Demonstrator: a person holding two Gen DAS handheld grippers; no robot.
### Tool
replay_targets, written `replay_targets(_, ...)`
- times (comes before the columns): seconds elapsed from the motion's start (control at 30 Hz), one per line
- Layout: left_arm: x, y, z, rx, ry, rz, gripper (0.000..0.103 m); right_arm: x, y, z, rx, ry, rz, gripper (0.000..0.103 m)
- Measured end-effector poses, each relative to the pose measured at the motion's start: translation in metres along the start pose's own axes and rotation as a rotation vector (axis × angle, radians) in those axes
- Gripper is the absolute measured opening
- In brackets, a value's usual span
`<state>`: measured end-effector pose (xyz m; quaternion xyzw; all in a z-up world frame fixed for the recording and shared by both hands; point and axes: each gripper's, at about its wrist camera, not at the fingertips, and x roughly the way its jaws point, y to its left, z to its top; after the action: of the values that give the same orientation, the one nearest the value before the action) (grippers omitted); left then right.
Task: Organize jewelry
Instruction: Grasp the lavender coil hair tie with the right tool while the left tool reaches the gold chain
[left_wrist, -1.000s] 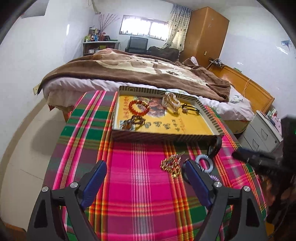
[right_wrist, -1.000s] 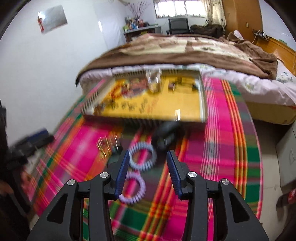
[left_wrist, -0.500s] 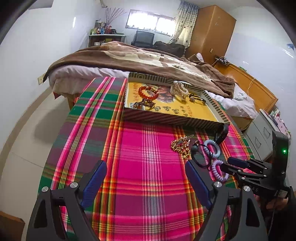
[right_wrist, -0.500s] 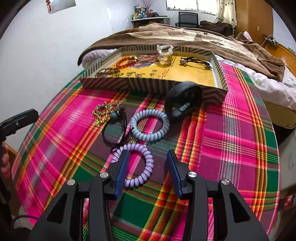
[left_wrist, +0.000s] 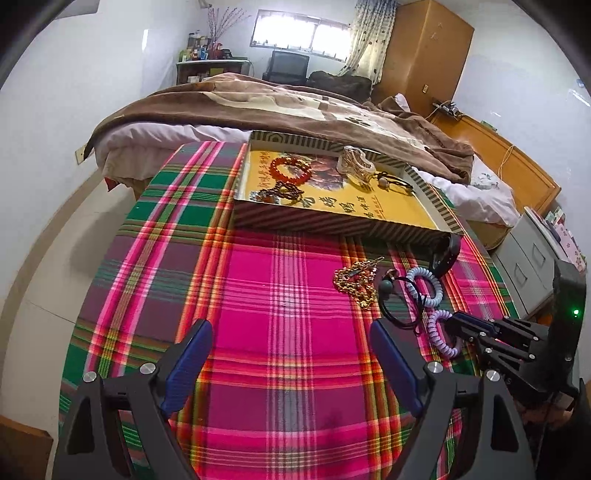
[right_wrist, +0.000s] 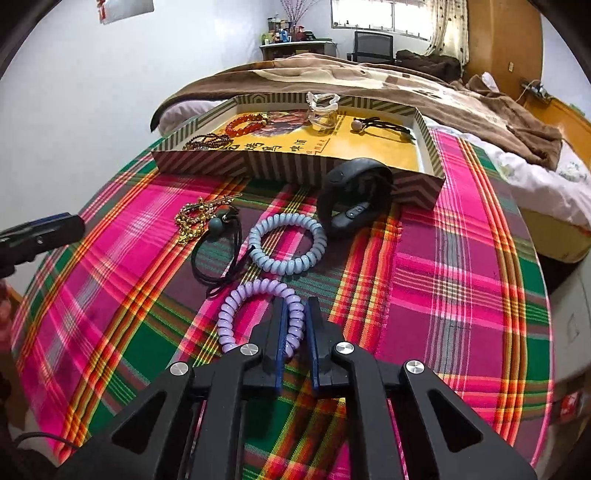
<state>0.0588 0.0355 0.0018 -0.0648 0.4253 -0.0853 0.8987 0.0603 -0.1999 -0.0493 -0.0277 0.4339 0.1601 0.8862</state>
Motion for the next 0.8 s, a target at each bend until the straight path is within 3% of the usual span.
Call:
replay_targets(0.3, 0.018, -0.014, 0.008, 0.022, 0.018, 0.005, 0.086, -0.030, -0.035, -0.010, 0.138, -0.081, -0.003, 0.009)
replay_targets(0.5, 0.036, -0.026, 0.019, 0.065, 0.031, -0.024, 0.086, -0.049, -0.054, -0.013, 0.205, -0.129, -0.007, 0.009)
replay_targets(0.63, 0.044, -0.033, 0.023, 0.113, 0.021, -0.002, 0.086, -0.057, -0.057, -0.015, 0.223, -0.145, -0.009, 0.009)
replay_targets(0.8, 0.055, -0.044, 0.030, 0.190, 0.027, -0.009, 0.069, -0.056, -0.058, -0.017, 0.235, -0.146, -0.001, 0.009)
